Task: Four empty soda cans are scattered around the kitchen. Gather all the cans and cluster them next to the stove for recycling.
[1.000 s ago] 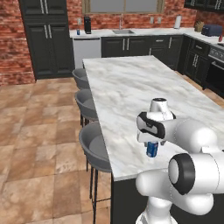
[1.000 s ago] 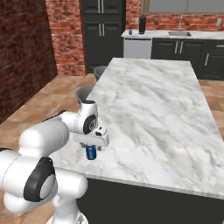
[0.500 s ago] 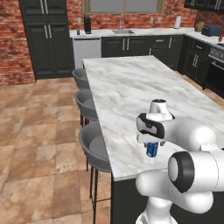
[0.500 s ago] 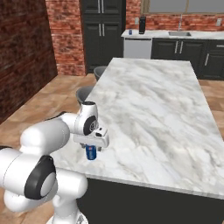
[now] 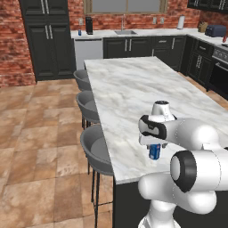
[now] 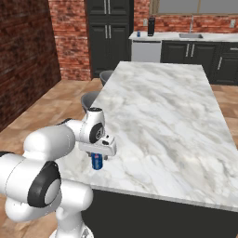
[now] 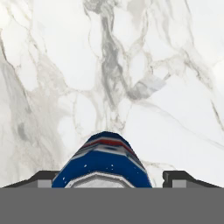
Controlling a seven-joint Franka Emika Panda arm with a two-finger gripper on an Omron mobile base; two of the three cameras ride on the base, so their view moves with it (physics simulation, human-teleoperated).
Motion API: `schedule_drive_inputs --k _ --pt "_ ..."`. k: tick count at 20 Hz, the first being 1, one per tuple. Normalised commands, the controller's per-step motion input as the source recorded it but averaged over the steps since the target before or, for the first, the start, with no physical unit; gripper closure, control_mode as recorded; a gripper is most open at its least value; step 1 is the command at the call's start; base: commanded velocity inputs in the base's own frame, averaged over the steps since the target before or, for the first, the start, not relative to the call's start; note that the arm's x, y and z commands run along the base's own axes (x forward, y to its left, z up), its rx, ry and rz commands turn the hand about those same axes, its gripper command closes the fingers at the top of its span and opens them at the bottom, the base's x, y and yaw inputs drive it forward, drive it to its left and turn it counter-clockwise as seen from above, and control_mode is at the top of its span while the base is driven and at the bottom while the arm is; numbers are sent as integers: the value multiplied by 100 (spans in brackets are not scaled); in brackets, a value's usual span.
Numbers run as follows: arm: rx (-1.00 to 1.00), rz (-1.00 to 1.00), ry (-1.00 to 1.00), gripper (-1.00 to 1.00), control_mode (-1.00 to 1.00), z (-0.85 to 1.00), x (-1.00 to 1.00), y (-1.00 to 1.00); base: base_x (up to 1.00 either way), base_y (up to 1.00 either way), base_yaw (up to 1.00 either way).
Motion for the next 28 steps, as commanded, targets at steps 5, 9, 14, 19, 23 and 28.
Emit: schedule_drive_inputs --k 5,9,14,19,23,28 --pt "0 0 0 100 -100 0 0 0 0 0 0" --pt "0 0 0 100 -100 0 0 0 0 0 0" --pt "0 0 -5 100 -100 30 0 -1 0 0 0" --pt "0 0 -13 100 -100 40 -10 -9 0 0 0" --pt "0 0 -15 100 -100 50 -23 -2 0 0 0" --pt "0 0 -12 100 -100 47 -35 -6 0 0 0"
